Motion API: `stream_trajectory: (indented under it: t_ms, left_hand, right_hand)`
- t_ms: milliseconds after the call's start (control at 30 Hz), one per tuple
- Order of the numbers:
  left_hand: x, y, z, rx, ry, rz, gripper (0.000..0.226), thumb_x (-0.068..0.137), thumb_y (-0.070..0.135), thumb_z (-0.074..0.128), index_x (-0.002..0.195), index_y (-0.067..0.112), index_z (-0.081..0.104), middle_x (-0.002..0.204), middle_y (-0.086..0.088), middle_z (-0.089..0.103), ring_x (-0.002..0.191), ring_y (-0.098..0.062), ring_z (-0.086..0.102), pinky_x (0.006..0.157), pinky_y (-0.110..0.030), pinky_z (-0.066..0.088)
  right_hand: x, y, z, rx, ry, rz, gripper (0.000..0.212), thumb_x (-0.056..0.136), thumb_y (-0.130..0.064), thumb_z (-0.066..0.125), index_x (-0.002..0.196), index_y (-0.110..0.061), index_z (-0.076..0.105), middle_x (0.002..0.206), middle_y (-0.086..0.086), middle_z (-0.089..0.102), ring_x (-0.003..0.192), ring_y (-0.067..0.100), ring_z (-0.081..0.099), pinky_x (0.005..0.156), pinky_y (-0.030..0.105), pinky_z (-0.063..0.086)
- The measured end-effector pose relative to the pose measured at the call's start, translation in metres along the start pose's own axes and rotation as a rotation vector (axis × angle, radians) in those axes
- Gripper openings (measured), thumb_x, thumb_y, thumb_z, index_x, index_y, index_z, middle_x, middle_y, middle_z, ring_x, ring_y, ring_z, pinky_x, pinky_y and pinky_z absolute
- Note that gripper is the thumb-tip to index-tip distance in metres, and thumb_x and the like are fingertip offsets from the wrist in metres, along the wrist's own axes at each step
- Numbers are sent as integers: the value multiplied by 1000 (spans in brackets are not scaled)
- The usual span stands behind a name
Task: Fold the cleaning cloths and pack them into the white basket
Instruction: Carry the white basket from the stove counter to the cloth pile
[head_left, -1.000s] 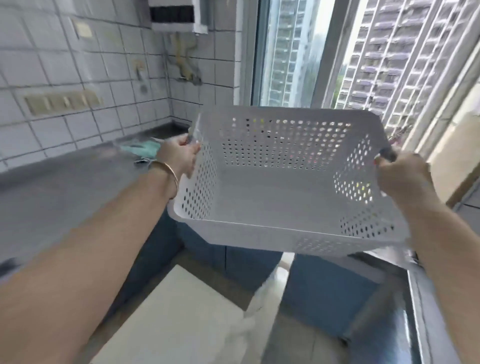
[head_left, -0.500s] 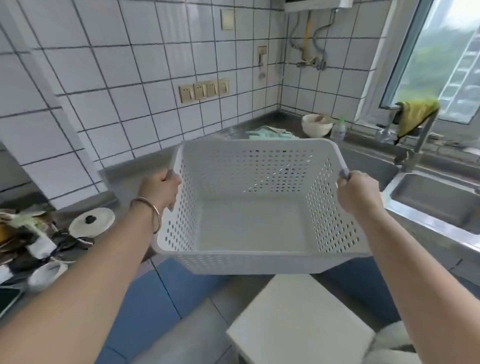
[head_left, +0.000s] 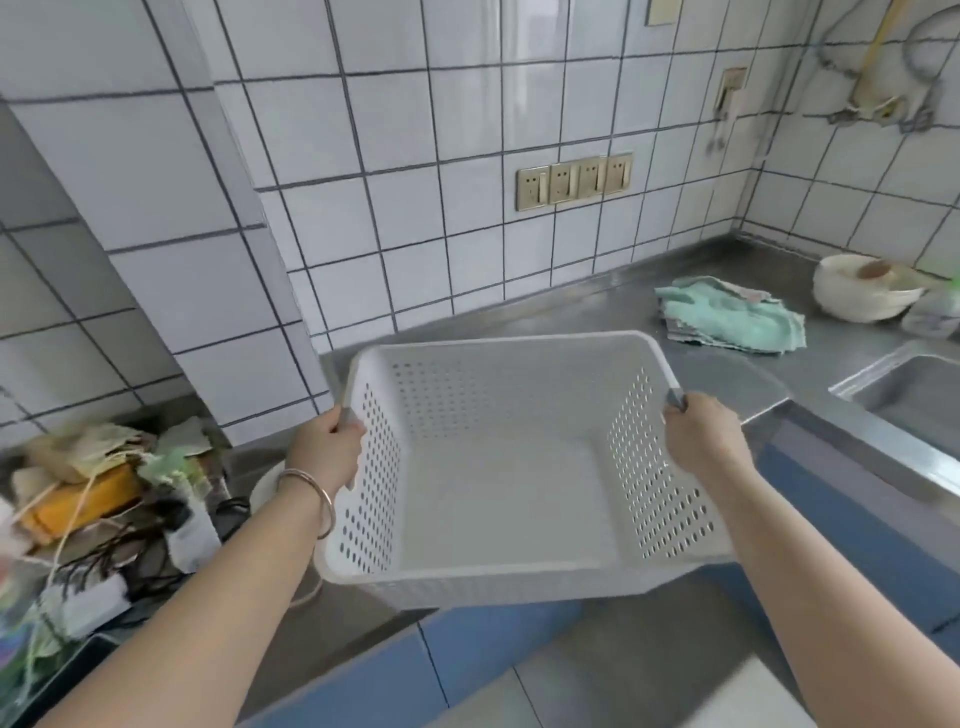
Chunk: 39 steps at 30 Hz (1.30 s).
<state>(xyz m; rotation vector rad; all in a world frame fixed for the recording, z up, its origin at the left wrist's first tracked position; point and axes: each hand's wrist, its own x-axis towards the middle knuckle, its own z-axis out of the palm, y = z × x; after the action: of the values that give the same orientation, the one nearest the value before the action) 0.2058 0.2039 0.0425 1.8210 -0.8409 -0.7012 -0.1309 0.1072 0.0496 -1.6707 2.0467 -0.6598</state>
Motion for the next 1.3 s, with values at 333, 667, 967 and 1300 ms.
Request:
stream_trajectory:
  t_ms: [333, 667, 967, 1300]
  left_hand:
    - [131, 6, 2, 283, 66, 28, 17, 90, 17, 41, 72, 15, 41, 62, 0, 40, 54, -18, 41, 52, -24, 32]
    - [246, 11, 14, 341, 14, -21, 12, 86, 15, 38, 74, 17, 37, 65, -1, 41, 57, -21, 45, 54, -26, 35]
    - [315, -2, 42, 468, 219, -174, 19, 89, 15, 34, 94, 18, 52, 92, -10, 63, 83, -30, 62, 67, -37, 52]
    - [353, 5, 63, 740, 393, -356, 16, 93, 11, 32, 94, 10, 48, 82, -13, 55, 69, -28, 51, 61, -31, 39]
  right_hand:
    - [114, -103, 73, -34, -87, -63, 25, 98, -23, 33, 82, -10, 48, 87, 14, 51, 77, 30, 47, 67, 30, 35]
    - [214, -162, 117, -67, -139, -76, 30, 97, -25, 31, 89, -6, 53, 88, 14, 51, 79, 29, 48, 66, 30, 37]
    - [325, -195, 174, -28, -433, -159, 28, 91, -21, 30, 77, -9, 52, 61, 7, 49, 47, 20, 43, 44, 20, 35]
    - [392, -239, 210, -43, -642, -352, 26, 95, -15, 28, 77, -8, 46, 69, 3, 46, 66, 26, 56, 55, 27, 43]
